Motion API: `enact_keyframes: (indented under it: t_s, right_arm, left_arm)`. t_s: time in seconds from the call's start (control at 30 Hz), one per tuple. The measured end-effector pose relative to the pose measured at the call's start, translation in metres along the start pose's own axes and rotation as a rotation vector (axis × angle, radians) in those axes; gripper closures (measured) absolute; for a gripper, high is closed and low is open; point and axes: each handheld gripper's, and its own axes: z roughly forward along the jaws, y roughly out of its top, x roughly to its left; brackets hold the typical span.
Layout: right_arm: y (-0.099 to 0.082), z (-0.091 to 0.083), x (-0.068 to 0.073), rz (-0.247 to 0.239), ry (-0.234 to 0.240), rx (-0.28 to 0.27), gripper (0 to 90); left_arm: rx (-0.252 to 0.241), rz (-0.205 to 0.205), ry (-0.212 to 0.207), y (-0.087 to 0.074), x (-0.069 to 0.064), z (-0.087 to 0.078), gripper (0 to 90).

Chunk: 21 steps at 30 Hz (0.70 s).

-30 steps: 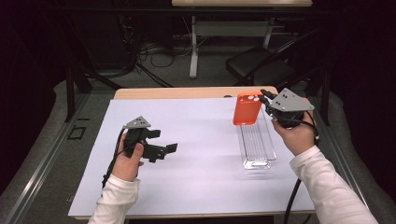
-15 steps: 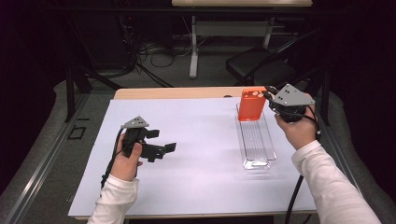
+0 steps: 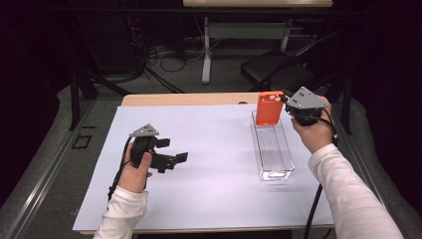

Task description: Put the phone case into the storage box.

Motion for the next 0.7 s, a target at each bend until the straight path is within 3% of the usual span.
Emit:
enact_keyframes:
  t_s: [0.7]
  right_arm:
    - [-0.022, 0.041, -0.007, 0.025, -0.032, 0.058, 81.4]
  left_arm:
    - [-0.012, -0.012, 0.003, 0.000, 0.002, -0.002, 8.3]
